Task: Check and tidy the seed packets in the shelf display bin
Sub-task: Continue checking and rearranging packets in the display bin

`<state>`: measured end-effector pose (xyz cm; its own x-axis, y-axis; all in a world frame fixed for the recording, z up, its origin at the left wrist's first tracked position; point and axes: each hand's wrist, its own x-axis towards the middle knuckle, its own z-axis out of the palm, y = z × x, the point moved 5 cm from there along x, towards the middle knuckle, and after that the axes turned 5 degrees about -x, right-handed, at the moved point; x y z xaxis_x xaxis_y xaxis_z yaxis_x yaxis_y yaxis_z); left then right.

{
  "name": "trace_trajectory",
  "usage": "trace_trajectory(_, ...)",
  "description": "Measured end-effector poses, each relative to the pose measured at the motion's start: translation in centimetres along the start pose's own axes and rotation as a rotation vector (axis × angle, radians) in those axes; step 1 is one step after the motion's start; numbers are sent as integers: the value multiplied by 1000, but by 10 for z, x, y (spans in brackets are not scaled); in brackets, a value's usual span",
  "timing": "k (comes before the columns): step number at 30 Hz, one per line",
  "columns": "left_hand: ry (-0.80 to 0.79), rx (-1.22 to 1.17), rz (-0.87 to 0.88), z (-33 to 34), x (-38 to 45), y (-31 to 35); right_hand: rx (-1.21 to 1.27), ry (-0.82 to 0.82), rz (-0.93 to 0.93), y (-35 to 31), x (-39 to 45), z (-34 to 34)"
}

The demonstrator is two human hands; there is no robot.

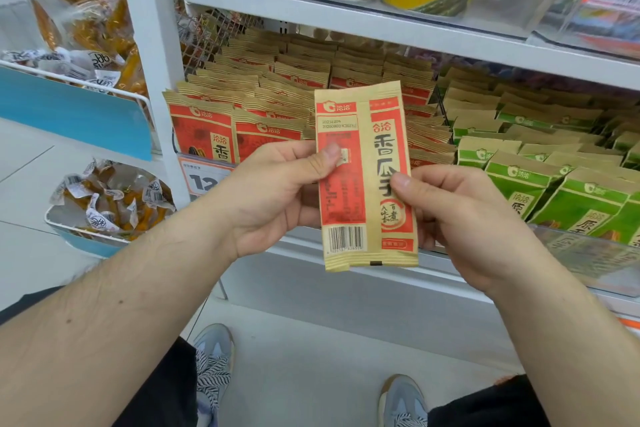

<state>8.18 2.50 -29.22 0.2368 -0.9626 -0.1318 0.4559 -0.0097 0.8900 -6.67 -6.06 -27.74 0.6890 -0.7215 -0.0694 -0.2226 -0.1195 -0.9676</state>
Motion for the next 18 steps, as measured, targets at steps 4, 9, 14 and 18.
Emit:
trace_trajectory(4, -131, -2, -73, 3, -4, -2, 105, 35, -33, 1, 3, -2)
trace_trajectory(9, -111, -8, -71, 0, -2, 0, 92, -92, -29, 3, 4, -2)
trace_trajectory(14, -116, 7, -66, -2, -1, 0, 105, -117, -44, 5, 5, -2)
trace_trajectory(18, -112, 21, -21, -3, 0, 0, 102, -58, -28, 8, 7, 0)
